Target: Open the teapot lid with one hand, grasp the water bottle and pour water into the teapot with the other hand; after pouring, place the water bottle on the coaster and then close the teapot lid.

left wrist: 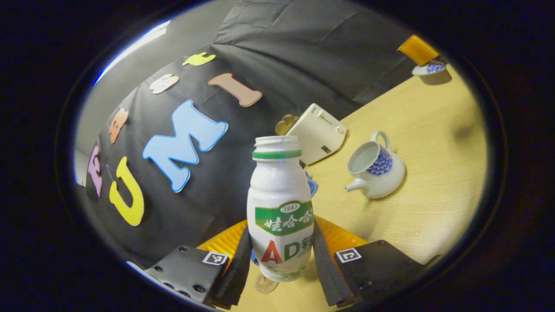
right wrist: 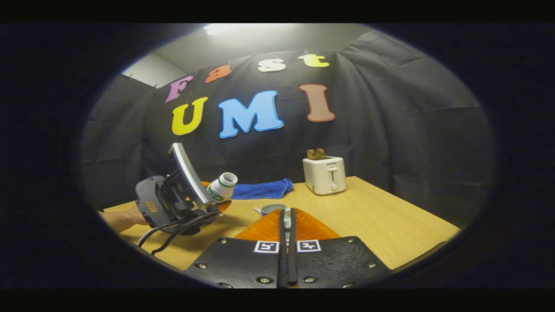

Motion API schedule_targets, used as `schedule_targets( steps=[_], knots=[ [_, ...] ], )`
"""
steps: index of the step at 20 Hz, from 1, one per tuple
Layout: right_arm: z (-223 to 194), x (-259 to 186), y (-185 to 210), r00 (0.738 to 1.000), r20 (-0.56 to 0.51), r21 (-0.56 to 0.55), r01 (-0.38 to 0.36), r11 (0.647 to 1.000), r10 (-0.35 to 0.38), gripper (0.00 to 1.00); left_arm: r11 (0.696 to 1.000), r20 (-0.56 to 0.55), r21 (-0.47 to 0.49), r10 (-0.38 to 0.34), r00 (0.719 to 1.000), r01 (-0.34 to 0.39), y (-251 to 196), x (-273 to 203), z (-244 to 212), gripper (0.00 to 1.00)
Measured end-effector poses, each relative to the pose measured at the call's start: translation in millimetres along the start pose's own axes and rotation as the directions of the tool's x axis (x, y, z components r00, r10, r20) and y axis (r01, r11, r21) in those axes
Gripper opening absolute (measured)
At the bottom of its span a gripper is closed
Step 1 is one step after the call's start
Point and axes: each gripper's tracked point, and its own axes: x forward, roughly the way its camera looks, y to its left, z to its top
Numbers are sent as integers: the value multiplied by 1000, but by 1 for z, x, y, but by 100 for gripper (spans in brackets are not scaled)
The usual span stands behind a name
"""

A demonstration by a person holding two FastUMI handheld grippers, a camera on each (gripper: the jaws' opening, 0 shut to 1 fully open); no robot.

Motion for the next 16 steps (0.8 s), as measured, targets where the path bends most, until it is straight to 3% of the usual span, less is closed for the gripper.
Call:
schedule_targets(
  steps=[2, 3, 7, 9, 10, 11, 12, 13, 16],
  knots=[
    [0, 25, 9, 1000, -14, -25, -28, 999, 27, 0, 996, 0, -87, 8, 1000, -8, 7, -6, -7, 76],
    [2, 36, 13, 999, -13, -37, -43, 998, 42, 0, 993, 2, -118, 17, 1000, -17, 14, -8, -10, 82],
    [9, 77, 19, 999, -12, -89, -46, 995, 45, 1, 976, 6, -214, 31, 1000, -29, 29, -12, -24, 69],
    [5, 94, 22, 998, -32, -97, -48, 994, 45, 1, 967, 5, -253, 30, 1000, -28, 35, -12, -32, 68],
    [4, 102, 23, 998, -42, -94, -51, 994, 47, 1, 963, 3, -269, 31, 1000, -29, 38, -13, -35, 75],
    [2, 108, 25, 998, -49, -91, -49, 995, 44, 1, 957, 6, -289, 34, 999, -31, 44, -15, -37, 68],
    [1, 114, 25, 998, -54, -87, -44, 995, 40, 0, 948, 5, -317, 38, 999, -35, 49, -16, -41, 68],
    [-2, 119, 26, 997, -63, -87, -41, 995, 35, 1, 934, 3, -355, 40, 999, -37, 53, -17, -45, 82],
    [-6, 130, 31, 996, -78, -79, -40, 996, 34, 0, 876, -10, -482, 38, 999, -38, 67, -18, -61, 75]
  ],
)
